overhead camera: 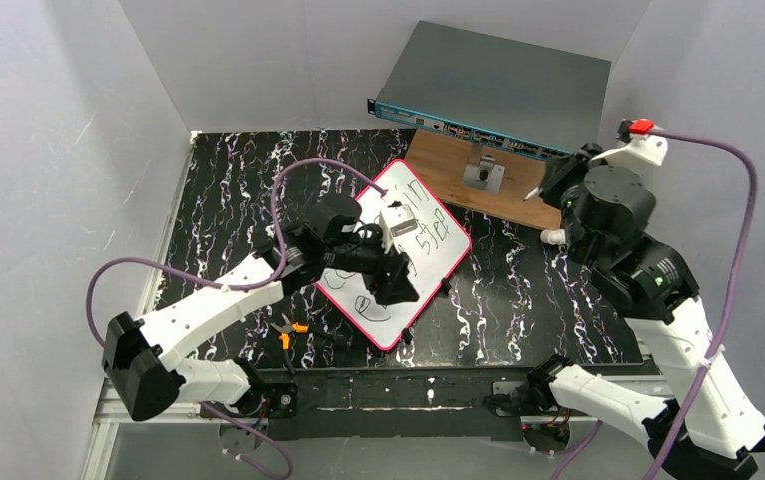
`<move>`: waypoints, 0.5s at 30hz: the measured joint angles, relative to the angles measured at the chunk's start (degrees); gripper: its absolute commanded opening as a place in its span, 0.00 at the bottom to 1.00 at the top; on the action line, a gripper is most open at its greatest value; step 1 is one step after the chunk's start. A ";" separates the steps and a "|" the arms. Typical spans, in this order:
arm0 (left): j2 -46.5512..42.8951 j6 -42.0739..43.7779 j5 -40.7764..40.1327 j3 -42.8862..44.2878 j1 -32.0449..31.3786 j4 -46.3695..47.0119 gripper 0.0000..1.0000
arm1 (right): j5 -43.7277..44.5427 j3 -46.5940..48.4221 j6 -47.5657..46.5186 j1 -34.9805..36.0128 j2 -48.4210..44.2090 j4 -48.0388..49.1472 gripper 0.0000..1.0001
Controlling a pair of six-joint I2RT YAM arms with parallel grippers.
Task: Write a sentence on the whiteboard
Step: Put down the whiteboard marker without the cap at the center of the board.
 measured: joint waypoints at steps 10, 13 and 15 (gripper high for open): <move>10.86 -3.28 0.72 1.31 -4.24 10.75 0.67 | 7.39 -1.42 -18.05 0.00 -3.45 12.83 0.01; 14.49 -5.70 0.87 3.37 -4.96 14.21 0.67 | 5.99 -1.42 -19.65 -0.02 -3.50 14.62 0.01; 14.99 -6.99 0.72 3.98 -5.07 15.82 0.67 | 4.11 -0.79 -19.43 -0.04 -2.71 13.88 0.01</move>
